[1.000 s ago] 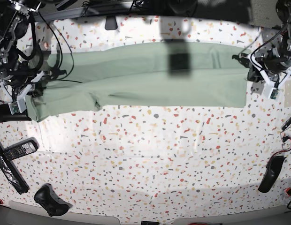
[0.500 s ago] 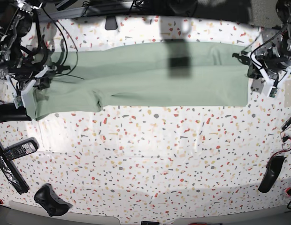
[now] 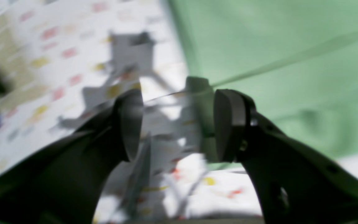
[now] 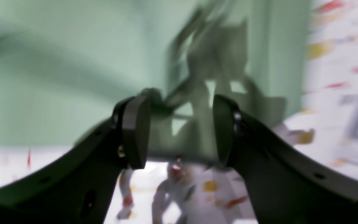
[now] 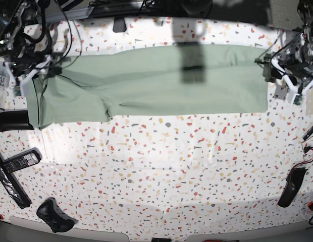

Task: Fold the T-shirt properly
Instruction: 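Lay the folded hem onto the collar edge and open both grippers, then lower both grippers onto the folded strip's ends and pinch them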

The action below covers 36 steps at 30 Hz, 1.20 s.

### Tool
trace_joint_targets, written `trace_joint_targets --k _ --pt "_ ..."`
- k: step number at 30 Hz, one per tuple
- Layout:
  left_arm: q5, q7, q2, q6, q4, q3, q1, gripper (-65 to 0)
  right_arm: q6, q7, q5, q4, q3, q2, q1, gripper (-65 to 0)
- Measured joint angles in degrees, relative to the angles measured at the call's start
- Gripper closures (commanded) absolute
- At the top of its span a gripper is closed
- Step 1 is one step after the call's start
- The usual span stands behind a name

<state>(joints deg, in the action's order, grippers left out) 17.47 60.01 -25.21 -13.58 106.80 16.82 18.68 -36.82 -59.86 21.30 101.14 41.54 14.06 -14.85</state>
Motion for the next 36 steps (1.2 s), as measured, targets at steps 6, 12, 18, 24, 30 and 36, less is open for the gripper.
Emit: trace_joint_targets --k 6,12,18,24,30,36 --pt "-7.7 -1.9 0.0 7.8 3.5 0.0 -2.3 -33.1 0.7 0.6 8.2 0.0 9.0 0.1 8.4 -31.3" --pt "8.1 -8.7 0.2 1.7 11.2 0.0 -2.5 -33.1 -2.2 -0.8 18.8 0.0 4.2 0.0 12.2 -31.2" --pt "10.1 -12.4 4.7 -4.8 8.7 0.0 -2.5 -33.1 -2.6 2.4 11.4 -0.6 -7.9 -0.1 12.1 -31.2" --pt "10.9 -12.0 10.6 -9.2 -0.8 0.1 -2.3 -33.0 -2.7 3.3 2.6 -5.4 -16.0 -1.4 12.0 -31.2" --pt "11.0 -13.6 15.5 -11.6 -3.1 0.1 -2.1 -33.0 -2.8 10.7 -5.1 -10.4 -14.4 -4.5 11.9 -31.2" --pt "5.6 -15.8 16.8 -11.7 -8.6 0.1 -2.7 -33.0 -2.7 16.6 -4.4 -21.5 -14.4 -4.3 12.2 -31.2"
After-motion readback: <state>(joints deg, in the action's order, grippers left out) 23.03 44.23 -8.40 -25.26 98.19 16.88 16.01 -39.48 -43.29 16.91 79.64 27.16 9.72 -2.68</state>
